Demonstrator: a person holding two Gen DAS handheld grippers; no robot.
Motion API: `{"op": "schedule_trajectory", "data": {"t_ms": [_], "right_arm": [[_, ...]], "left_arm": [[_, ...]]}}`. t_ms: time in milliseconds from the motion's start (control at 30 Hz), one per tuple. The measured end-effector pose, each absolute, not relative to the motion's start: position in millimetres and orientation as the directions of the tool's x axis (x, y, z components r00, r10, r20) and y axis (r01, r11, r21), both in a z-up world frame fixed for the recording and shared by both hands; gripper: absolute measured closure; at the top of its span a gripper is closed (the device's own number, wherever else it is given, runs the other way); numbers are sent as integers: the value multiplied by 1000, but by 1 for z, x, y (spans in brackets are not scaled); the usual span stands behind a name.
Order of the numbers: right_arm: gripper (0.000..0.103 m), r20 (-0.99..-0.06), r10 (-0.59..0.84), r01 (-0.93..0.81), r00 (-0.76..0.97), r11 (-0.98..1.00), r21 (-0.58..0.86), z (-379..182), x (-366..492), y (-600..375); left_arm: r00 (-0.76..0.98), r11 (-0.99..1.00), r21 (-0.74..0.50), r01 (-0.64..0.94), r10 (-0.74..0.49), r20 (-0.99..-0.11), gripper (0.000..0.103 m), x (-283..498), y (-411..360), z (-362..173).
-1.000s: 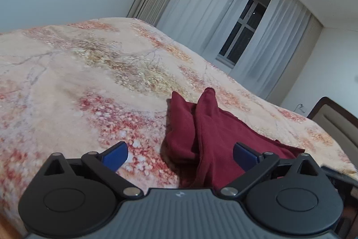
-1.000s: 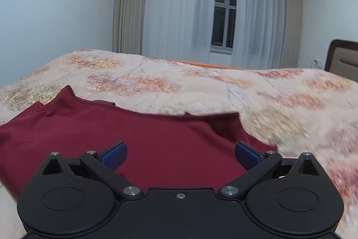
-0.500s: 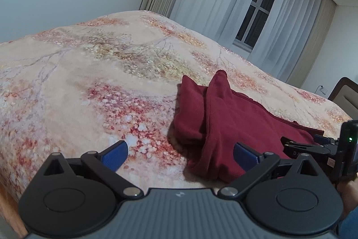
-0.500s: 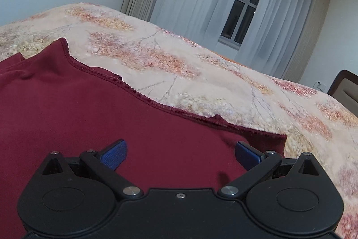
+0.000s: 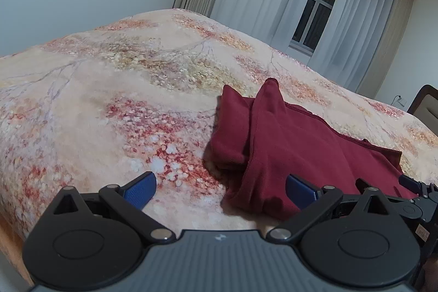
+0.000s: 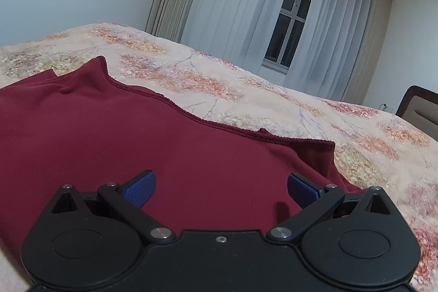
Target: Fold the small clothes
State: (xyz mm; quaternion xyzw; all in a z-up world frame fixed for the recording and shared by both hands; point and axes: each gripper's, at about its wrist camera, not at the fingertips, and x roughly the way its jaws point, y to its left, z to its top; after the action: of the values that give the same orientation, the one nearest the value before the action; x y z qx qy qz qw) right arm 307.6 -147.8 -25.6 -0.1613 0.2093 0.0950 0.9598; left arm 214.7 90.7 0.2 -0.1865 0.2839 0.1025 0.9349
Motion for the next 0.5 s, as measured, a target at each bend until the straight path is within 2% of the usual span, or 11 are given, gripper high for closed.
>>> {"op": "schedule_trajectory", "data": {"t_ms": [300,500], "right_arm": [[1,-408,112,-240,906,930,-277,-31,295,-147],[1,-411,149,-252,899,945,-209,-36,297,-155]], "left_arm": [[803,905,-289,-312,89,-589,0,214,85,1],[802,916,-259,-306,101,-589,0,210,77,-4]]}}
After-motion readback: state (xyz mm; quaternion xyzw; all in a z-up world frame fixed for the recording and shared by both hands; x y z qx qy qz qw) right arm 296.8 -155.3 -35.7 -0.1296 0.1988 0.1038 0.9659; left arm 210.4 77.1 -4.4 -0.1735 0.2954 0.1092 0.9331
